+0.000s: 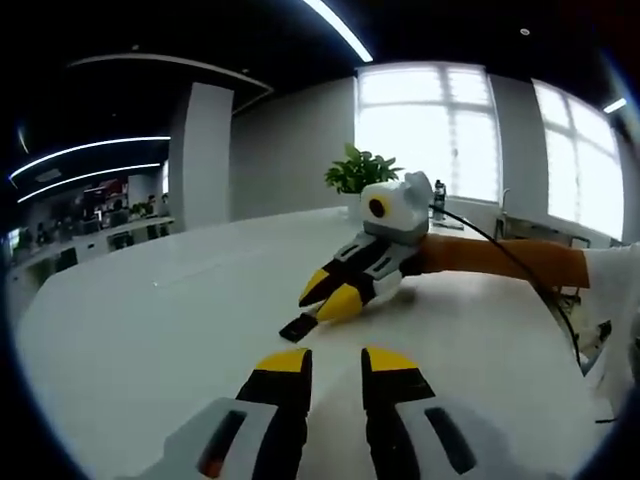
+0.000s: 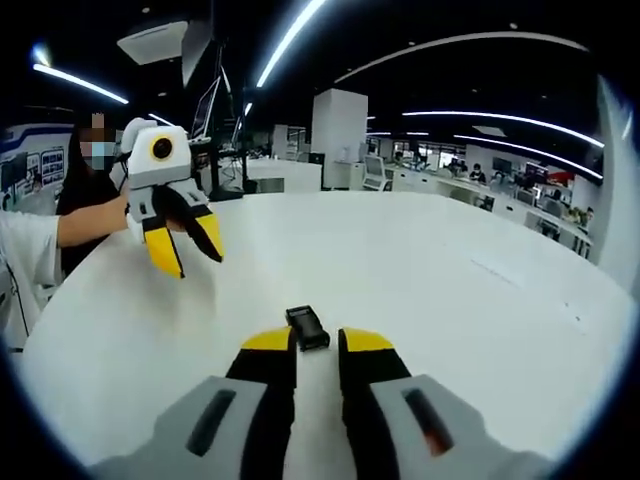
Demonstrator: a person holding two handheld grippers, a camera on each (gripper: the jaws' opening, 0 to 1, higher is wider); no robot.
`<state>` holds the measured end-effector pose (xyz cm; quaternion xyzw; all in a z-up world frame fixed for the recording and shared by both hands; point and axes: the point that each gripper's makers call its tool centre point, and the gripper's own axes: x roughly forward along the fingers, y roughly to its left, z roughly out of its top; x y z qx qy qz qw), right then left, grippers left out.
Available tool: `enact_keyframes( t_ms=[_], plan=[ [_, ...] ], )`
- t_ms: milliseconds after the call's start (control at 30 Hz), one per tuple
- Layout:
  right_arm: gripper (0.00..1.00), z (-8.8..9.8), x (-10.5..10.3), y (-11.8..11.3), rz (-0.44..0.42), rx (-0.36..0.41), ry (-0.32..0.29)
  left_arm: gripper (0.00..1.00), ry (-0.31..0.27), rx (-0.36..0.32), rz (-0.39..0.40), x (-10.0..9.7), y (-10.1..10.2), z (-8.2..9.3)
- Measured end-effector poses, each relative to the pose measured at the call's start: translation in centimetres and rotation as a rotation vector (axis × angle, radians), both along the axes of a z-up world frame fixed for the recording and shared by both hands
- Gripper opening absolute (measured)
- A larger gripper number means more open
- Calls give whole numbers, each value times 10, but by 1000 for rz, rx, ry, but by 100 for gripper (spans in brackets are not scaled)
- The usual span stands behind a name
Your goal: Snap the two parts of the plastic buckle together until the buckle closes and remains connected.
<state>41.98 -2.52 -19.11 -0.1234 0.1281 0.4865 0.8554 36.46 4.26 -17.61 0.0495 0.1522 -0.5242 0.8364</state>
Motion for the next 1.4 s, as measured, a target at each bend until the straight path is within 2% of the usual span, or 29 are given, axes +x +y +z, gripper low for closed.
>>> enact_keyframes(
  t_ms=[200, 267, 333, 367, 433, 633, 700, 833, 933, 1000, 1067, 1100, 1267, 1400],
  plan=[
    [25, 16, -6, 3, -24, 63, -23, 28, 7, -28, 55, 9, 4, 5],
    [26, 19, -9, 3, -24, 73, -28, 34, 7, -29, 67, 10, 5, 6],
    [32, 20, -11, 3, -24, 78, -29, 40, 5, -29, 69, 11, 6, 6],
    [38, 23, -13, 4, -36, 77, -39, 44, -2, -22, 83, 12, 7, 5],
    [44, 27, -17, 5, -62, 77, -58, 47, -18, -6, 111, 16, 10, 3],
    [45, 48, -32, 4, -113, 114, -120, 48, -25, -13, 152, 21, 17, 2],
    [46, 55, -41, 0, -129, 123, -141, 50, -16, -51, 155, 20, 19, 6],
    [64, 63, -53, -7, -163, 124, -163, 54, -25, -61, 166, 16, 23, 11],
    [64, 68, -61, -12, -185, 127, -181, 62, -31, -62, 172, 13, 25, 13],
    [67, 70, -67, -12, -183, 135, -182, 66, -31, -65, 173, 12, 25, 14],
    [74, 73, -74, -13, -181, 143, -183, 68, -30, -67, 173, 11, 26, 15],
    [78, 78, -83, -14, -181, 160, -184, 69, -51, -87, 192, 6, 29, 25],
    [98, 83, -101, -25, -217, 124, -208, 80, -55, -102, 220, -5, 38, 38],
    [100, 82, -111, -38, -265, 103, -203, 90, -54, -96, 229, -15, 42, 41]
  ],
)
